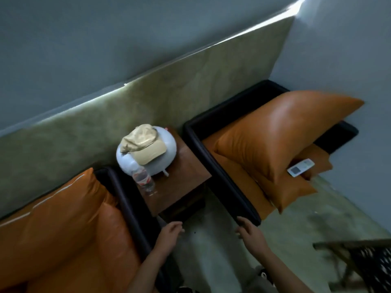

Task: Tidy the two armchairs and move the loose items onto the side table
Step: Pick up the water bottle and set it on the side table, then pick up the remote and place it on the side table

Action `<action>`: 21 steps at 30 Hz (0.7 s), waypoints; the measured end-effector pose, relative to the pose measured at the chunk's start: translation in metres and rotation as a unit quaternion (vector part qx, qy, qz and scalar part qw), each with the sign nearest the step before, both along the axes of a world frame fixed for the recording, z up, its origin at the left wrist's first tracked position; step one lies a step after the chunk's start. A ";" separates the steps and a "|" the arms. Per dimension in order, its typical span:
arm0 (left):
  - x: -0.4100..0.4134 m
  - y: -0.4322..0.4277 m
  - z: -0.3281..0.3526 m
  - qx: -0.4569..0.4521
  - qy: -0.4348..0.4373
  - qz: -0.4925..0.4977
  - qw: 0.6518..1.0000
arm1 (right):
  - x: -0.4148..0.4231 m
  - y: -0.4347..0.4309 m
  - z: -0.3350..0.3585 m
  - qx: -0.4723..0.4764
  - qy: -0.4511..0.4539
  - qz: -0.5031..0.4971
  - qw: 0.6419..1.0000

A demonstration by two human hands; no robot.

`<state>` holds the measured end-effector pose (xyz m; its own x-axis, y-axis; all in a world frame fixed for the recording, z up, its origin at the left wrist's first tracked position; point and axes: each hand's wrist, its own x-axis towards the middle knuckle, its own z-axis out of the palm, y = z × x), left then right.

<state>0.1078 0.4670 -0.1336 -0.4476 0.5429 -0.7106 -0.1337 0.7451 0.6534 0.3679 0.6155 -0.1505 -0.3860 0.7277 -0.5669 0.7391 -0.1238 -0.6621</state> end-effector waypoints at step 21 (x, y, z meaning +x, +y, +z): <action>0.342 0.175 0.005 -0.082 0.055 -0.190 0.977 | 0.411 0.071 -0.016 -0.106 -0.012 -0.224 0.969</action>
<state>0.4501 0.6415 -0.1288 -0.3152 0.5669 -0.7612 0.2367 0.8236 0.5154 0.7790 0.6862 -0.1666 -0.0438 0.6854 -0.7268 0.5943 -0.5669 -0.5704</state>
